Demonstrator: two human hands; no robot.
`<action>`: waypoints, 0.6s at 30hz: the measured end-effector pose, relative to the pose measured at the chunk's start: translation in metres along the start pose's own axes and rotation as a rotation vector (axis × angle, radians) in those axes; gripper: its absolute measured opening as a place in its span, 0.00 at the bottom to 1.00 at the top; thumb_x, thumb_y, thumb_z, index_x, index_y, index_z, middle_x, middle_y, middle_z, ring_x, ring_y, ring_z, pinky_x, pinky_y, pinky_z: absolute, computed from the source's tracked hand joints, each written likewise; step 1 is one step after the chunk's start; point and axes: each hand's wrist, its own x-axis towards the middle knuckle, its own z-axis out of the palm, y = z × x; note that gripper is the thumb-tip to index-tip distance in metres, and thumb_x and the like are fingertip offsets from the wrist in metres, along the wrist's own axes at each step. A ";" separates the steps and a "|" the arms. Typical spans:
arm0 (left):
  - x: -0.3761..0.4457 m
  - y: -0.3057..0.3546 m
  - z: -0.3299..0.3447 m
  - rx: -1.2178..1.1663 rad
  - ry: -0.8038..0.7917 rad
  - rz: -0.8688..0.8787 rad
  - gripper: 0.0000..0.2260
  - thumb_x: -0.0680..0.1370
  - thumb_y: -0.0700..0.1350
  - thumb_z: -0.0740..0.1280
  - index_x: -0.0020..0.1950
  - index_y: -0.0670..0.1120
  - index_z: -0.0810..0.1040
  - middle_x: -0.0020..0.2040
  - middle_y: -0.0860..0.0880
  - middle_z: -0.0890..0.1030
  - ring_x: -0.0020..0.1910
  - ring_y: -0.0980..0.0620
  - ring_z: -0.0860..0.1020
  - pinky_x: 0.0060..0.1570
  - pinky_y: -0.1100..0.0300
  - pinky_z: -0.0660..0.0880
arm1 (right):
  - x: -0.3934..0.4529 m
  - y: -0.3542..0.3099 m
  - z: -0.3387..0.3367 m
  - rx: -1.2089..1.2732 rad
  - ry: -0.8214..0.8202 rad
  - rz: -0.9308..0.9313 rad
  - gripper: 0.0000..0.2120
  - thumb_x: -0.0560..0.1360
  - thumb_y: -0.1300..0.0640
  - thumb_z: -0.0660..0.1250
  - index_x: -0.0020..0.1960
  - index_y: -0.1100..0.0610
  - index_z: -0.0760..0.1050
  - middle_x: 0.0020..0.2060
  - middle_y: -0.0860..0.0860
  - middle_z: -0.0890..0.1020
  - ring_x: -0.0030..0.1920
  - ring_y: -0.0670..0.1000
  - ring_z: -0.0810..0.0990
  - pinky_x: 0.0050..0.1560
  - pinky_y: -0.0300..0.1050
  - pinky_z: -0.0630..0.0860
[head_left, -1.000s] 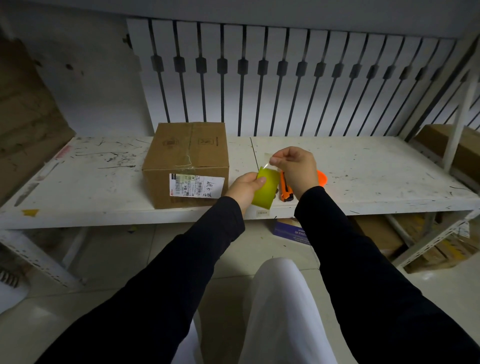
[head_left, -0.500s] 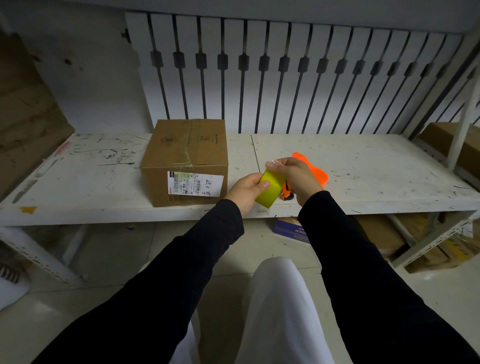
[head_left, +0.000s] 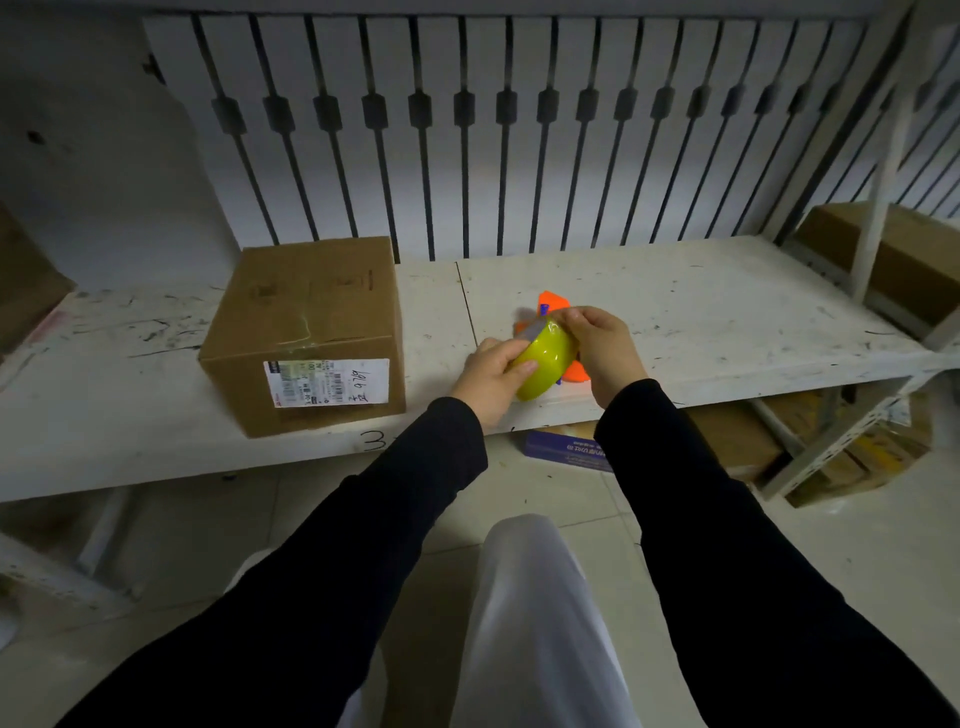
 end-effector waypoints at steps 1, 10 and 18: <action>0.005 0.002 0.004 0.079 0.033 -0.019 0.15 0.81 0.41 0.59 0.67 0.41 0.72 0.63 0.39 0.68 0.64 0.43 0.66 0.68 0.55 0.63 | 0.002 0.001 -0.004 0.016 0.025 -0.004 0.14 0.80 0.57 0.55 0.41 0.57 0.76 0.44 0.60 0.76 0.43 0.54 0.73 0.40 0.45 0.70; 0.047 0.020 0.029 0.199 0.095 0.108 0.13 0.79 0.36 0.59 0.62 0.44 0.75 0.73 0.46 0.56 0.71 0.46 0.57 0.67 0.67 0.58 | 0.021 0.006 -0.048 0.015 -0.105 0.032 0.36 0.67 0.53 0.72 0.72 0.54 0.62 0.64 0.55 0.72 0.65 0.53 0.71 0.64 0.46 0.68; 0.090 0.033 0.059 0.305 0.086 0.218 0.13 0.78 0.33 0.60 0.56 0.44 0.81 0.76 0.46 0.53 0.74 0.47 0.55 0.70 0.66 0.54 | 0.051 0.016 -0.082 0.306 0.108 0.102 0.22 0.75 0.66 0.60 0.68 0.56 0.69 0.52 0.55 0.77 0.42 0.52 0.75 0.40 0.39 0.73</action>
